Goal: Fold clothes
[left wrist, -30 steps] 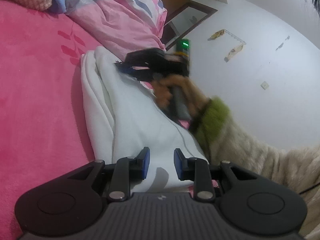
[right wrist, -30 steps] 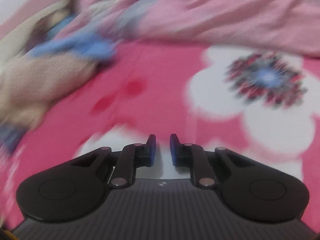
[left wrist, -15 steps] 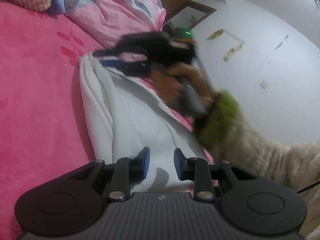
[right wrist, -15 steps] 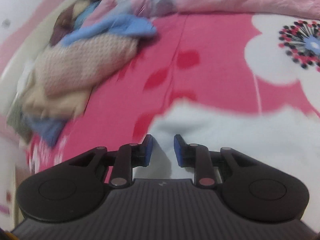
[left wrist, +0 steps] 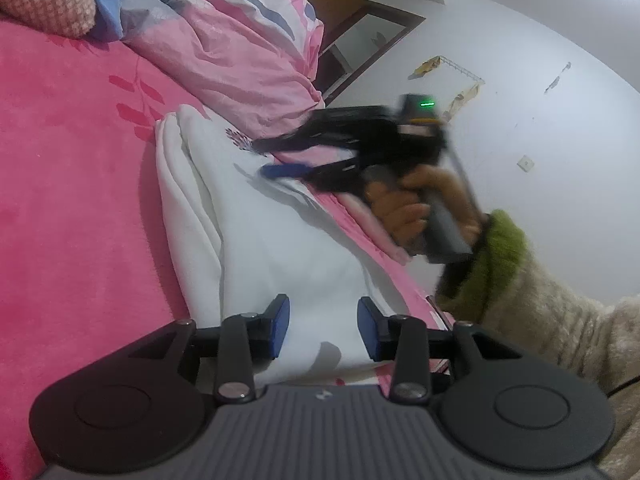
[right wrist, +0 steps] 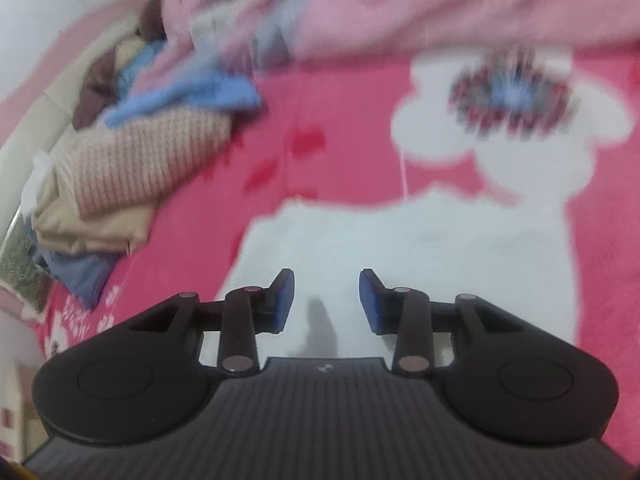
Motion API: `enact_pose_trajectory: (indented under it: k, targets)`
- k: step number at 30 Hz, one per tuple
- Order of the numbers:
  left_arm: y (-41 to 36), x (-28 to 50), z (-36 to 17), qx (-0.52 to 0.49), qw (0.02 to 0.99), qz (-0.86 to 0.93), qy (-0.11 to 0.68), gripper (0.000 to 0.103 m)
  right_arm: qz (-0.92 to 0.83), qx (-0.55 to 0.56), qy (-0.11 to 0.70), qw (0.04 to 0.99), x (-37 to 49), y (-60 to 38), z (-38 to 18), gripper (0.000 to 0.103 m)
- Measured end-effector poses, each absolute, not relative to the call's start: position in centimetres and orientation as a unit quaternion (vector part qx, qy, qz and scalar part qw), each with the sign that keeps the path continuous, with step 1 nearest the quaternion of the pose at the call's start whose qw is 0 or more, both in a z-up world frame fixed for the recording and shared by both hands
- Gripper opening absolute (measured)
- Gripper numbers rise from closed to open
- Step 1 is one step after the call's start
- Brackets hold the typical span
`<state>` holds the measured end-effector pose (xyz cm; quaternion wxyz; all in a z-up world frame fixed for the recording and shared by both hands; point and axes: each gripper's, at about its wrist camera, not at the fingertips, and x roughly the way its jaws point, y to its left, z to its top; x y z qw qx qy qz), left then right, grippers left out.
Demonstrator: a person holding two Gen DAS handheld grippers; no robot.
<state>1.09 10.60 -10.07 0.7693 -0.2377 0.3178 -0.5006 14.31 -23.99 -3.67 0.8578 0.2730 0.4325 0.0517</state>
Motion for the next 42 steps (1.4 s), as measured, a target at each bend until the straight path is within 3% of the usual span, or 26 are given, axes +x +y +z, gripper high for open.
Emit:
enact_pose_trajectory:
  k: [4,6,10,14,17,24,26,27,28,29,30,33,42]
  targets:
    - [10.6,0.8,-10.0,-0.233,0.776,-0.497,0.312,0.039,-0.011,0.278,0.396,0.875,18.0,-26.3,-5.4,0.026]
    - [10.6,0.6,-9.9,-0.230,0.779,-0.495,0.309,0.039,-0.114,0.236,0.376,0.889,19.1,-27.4,-4.7,0.030]
    - [11.3,0.1,-9.3,-0.231,0.781,-0.502,0.291,0.040,-0.101,0.234,0.341,0.905,16.4,-27.5,-1.9,0.030]
    - [12.8,-0.2,-8.2,-0.247,0.773,-0.523,0.260,0.040,0.004,0.183,0.367,0.912,12.5,-23.2,0.0,0.034]
    - [14.1,0.2,-7.5,-0.255,0.786,-0.505,0.249,0.040,0.072,0.136,0.400,0.903,11.6,-18.7,0.1,0.048]
    - [16.0,1.9,-7.7,-0.271,0.814,-0.431,0.279,0.038,0.116,-0.015,0.443,0.889,12.5,-9.9,-0.8,0.048]
    - [16.4,2.3,-7.8,-0.278,0.817,-0.416,0.285,0.038,0.110,-0.063,0.450,0.884,12.8,-8.5,-1.6,0.045]
    - [16.5,2.5,-7.6,-0.276,0.821,-0.412,0.282,0.038,0.105,-0.082,0.451,0.882,12.8,-8.1,-1.9,0.039]
    - [16.5,2.6,-7.4,-0.273,0.825,-0.408,0.279,0.038,0.100,-0.088,0.450,0.883,12.8,-8.1,-2.2,0.031]
    - [16.4,3.0,-7.1,-0.271,0.829,-0.400,0.280,0.038,0.097,-0.090,0.450,0.883,12.8,-8.2,-2.5,0.015]
    - [16.3,3.3,-6.9,-0.269,0.833,-0.393,0.281,0.038,0.097,-0.074,0.449,0.885,12.8,-8.7,-2.6,0.009]
    - [15.8,4.9,-6.8,-0.265,0.834,-0.380,0.300,0.038,0.100,-0.031,0.437,0.893,12.2,-10.1,-2.8,0.004]
    - [14.2,10.9,-7.0,-0.261,0.802,-0.390,0.370,0.036,0.114,0.107,0.381,0.911,10.2,-14.1,-2.9,0.003]
